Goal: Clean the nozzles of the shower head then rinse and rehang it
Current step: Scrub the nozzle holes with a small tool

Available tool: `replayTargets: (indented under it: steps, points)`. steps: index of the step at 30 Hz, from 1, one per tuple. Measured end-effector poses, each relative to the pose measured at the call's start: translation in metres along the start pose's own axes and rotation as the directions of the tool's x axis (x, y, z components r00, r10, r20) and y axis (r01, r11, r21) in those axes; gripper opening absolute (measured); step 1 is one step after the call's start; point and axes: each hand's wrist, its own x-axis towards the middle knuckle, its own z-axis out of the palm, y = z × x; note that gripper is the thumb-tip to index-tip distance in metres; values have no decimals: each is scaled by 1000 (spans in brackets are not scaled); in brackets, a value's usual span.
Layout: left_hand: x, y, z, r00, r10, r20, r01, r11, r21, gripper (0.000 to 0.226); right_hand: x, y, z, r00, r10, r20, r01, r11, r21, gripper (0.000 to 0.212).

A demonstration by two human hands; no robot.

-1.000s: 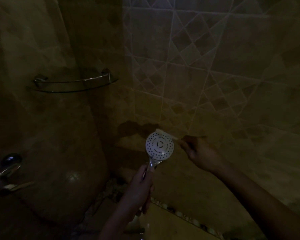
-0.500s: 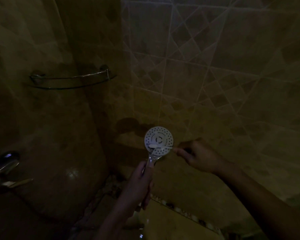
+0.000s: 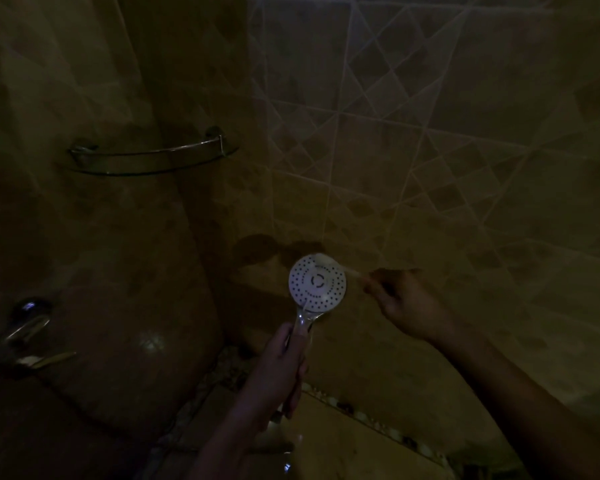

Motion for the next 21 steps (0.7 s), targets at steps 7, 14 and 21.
replayTargets:
  steps: [7,14,21]
  points:
    - [-1,3,2,1000,7,-2,-7,1000,20,34,-3,11,3,999,15,42,-13,999,-46,40]
    - [-7,8,4,1000,-4,21,4,1000,-25,39,-17,1,5,968,-104,228,109,994,-7,26]
    - [-2,3,8,1000,2,17,-2,1000,-23,38,-9,-2,-13,997,-2,81,-3,998,61,31]
